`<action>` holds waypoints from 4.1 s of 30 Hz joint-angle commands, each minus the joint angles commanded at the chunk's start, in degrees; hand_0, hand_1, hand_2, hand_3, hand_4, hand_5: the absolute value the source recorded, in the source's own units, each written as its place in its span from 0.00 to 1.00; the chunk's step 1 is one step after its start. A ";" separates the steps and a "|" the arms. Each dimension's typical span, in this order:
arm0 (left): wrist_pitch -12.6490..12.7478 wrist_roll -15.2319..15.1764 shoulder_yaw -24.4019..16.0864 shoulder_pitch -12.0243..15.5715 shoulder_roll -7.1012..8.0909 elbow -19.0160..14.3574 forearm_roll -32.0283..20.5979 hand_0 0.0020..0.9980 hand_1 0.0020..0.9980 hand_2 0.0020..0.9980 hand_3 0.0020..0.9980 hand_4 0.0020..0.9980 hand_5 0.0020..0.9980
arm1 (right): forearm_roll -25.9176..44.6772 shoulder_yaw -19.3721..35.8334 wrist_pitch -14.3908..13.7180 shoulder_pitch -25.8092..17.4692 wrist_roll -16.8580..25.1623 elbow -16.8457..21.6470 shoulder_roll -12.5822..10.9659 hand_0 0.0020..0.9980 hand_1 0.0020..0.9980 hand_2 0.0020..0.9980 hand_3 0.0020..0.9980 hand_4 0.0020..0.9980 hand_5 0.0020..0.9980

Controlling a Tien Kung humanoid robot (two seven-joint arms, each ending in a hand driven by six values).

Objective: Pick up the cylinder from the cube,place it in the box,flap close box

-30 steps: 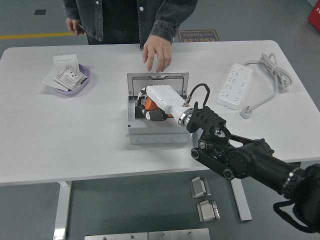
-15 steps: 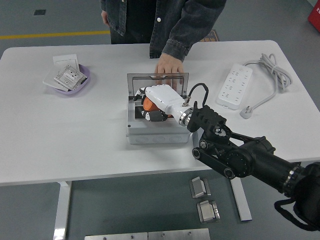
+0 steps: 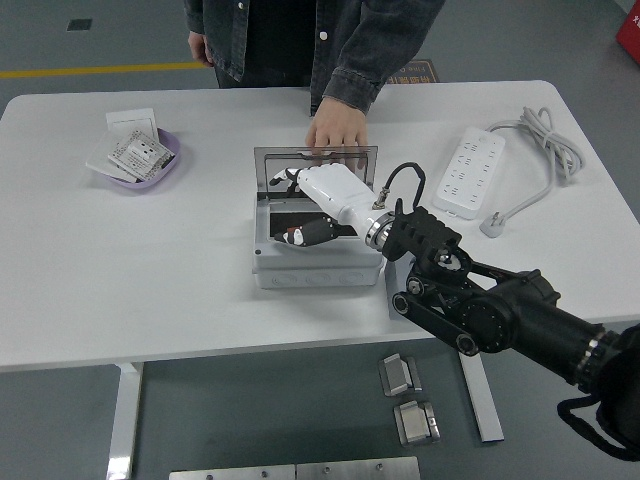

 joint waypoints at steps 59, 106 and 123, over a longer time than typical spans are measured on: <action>-0.14 -0.02 -0.24 0.60 -0.40 0.00 0.03 0.64 0.65 0.56 0.67 0.70 0.33 | 17.58 3.17 -0.12 -4.56 1.50 15.64 -12.21 0.70 0.60 0.64 0.77 0.91 0.41; -0.11 0.33 -0.50 2.40 -0.72 0.00 -0.23 0.64 0.65 0.56 0.67 0.70 0.33 | 11.28 41.15 -1.90 -36.79 6.00 30.38 -10.05 0.70 0.60 0.65 0.76 0.90 0.41; 0.19 0.04 -0.09 3.02 -0.08 0.00 -1.94 0.64 0.65 0.56 0.67 0.70 0.33 | 19.76 45.64 -3.69 -37.93 11.72 28.65 -4.56 0.69 0.60 0.65 0.74 0.91 0.42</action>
